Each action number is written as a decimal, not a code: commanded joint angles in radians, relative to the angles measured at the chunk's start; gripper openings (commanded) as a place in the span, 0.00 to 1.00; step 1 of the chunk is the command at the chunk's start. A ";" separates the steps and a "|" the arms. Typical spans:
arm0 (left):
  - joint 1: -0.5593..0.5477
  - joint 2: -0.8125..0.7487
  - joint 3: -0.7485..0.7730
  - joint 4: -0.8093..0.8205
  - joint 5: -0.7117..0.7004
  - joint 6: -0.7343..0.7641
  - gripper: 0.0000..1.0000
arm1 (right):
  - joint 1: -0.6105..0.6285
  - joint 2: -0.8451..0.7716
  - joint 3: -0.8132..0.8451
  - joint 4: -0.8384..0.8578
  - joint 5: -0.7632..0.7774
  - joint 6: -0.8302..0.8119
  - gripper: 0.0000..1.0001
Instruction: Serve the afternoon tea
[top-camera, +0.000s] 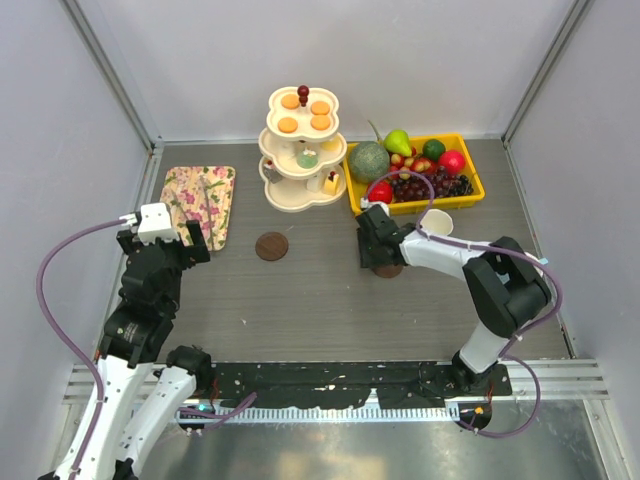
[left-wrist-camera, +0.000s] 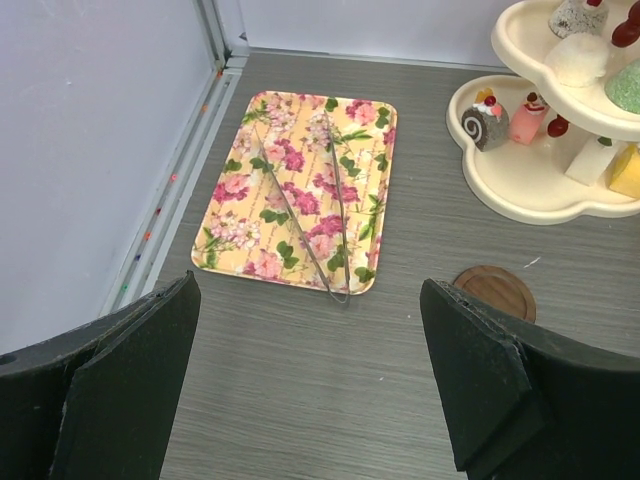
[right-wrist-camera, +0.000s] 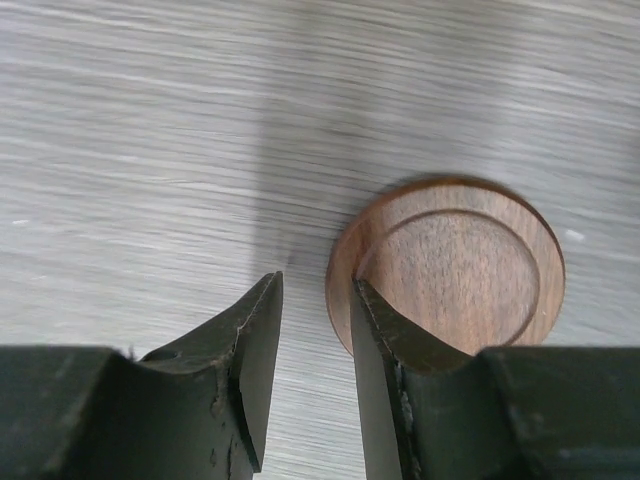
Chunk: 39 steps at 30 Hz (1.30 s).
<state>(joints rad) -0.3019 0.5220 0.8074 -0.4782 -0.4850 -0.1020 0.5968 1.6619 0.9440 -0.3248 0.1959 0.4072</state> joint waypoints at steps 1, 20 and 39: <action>-0.005 -0.011 -0.010 0.066 -0.018 0.008 0.99 | 0.070 0.070 0.117 0.072 -0.134 0.001 0.39; -0.006 -0.037 -0.028 0.084 -0.012 0.012 0.99 | -0.025 -0.093 0.064 -0.063 -0.004 0.016 0.49; -0.013 -0.057 -0.031 0.082 -0.013 0.010 0.99 | -0.069 0.048 0.024 0.027 -0.118 0.104 0.40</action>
<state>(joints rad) -0.3096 0.4763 0.7792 -0.4595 -0.4938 -0.0959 0.5278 1.6722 0.9661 -0.3401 0.0929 0.4759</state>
